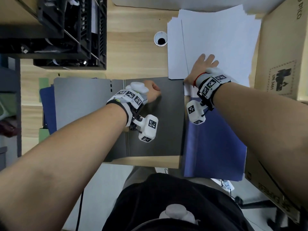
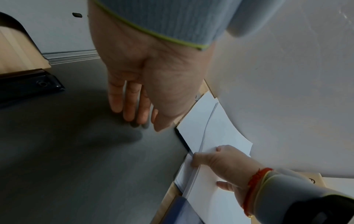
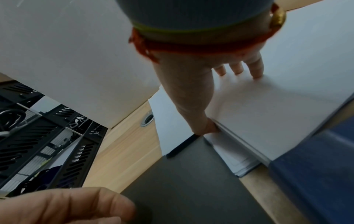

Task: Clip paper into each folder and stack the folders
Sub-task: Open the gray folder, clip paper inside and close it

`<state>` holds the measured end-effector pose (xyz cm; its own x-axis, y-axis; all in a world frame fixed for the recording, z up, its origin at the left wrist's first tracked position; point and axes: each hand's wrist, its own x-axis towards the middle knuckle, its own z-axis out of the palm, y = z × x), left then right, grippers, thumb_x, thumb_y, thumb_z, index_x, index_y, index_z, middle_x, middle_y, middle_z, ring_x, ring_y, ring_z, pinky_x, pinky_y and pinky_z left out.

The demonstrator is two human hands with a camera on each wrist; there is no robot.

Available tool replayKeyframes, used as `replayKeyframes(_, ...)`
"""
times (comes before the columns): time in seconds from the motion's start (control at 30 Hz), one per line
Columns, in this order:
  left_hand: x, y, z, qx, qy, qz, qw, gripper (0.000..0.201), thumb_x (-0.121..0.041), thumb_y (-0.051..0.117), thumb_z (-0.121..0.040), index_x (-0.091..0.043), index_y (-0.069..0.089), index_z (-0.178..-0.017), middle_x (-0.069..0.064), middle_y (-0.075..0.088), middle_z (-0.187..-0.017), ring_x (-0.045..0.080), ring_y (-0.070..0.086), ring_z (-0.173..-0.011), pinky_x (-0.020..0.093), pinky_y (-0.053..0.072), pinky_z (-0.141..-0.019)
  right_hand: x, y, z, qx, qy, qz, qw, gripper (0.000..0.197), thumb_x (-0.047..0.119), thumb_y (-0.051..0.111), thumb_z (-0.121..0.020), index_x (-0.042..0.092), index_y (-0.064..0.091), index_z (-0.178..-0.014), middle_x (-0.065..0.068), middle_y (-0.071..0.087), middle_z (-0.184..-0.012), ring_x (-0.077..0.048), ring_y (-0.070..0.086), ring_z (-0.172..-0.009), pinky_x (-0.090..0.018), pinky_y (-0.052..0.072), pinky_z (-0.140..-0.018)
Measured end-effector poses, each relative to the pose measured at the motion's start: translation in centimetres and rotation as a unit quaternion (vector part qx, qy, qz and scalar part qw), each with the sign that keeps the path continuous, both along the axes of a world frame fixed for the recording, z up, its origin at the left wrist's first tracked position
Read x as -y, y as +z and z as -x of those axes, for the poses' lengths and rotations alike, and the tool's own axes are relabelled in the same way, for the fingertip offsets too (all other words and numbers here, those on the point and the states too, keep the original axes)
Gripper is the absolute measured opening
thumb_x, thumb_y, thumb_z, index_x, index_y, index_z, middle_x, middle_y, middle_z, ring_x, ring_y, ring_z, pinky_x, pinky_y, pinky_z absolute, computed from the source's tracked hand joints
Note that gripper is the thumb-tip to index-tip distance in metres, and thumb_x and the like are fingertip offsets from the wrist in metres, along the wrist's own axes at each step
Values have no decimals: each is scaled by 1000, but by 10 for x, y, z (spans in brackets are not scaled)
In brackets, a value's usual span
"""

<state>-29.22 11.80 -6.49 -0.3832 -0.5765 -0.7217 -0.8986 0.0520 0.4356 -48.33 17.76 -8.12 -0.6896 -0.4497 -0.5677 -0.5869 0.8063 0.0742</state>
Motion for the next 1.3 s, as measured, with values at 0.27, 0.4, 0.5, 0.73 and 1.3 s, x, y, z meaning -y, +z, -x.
replayKeyframes(0.27,9,3,-8,-6,-9,-5,1000,14,-15,62,-87,-19,67,-100,1,68,-104,21,64,-96,26,50,-85,1,2,11,-3,-7,29,1000,37,10,53,-85,9,47,-121,-15,41,-132,-35,46,-116,-45,44,-92)
replayKeyframes(0.4,12,12,-12,-13,-15,-6,1000,17,-15,62,-88,-17,67,-103,-1,64,-99,19,62,-95,25,48,-83,0,25,23,36,-25,41,998,26,4,53,-87,5,60,-112,-15,65,-108,-32,58,-86,-36,49,-78)
replayKeyframes(0.5,16,22,-11,-25,-4,-9,1000,15,-9,61,-86,-19,65,-96,3,67,-101,24,64,-98,27,50,-83,-3,49,23,-16,-50,86,995,26,2,47,-89,6,61,-111,-17,64,-113,-36,62,-99,-35,43,-77)
replayKeyframes(0.73,27,66,-11,-93,33,-28,995,22,-4,60,-86,-7,68,-106,13,67,-102,21,59,-77,26,51,-67,-7,130,10,-101,-24,187,977,29,12,42,-86,13,59,-109,-15,64,-109,-39,62,-101,-38,46,-78)
replayKeyframes(1.3,40,93,-85,-299,313,-147,890,47,-3,78,-71,-5,66,-116,11,73,-109,31,71,-96,51,56,-86,-54,126,-77,328,-224,432,810,31,6,60,-82,14,66,-112,-5,71,-111,-26,68,-101,-47,53,-94)
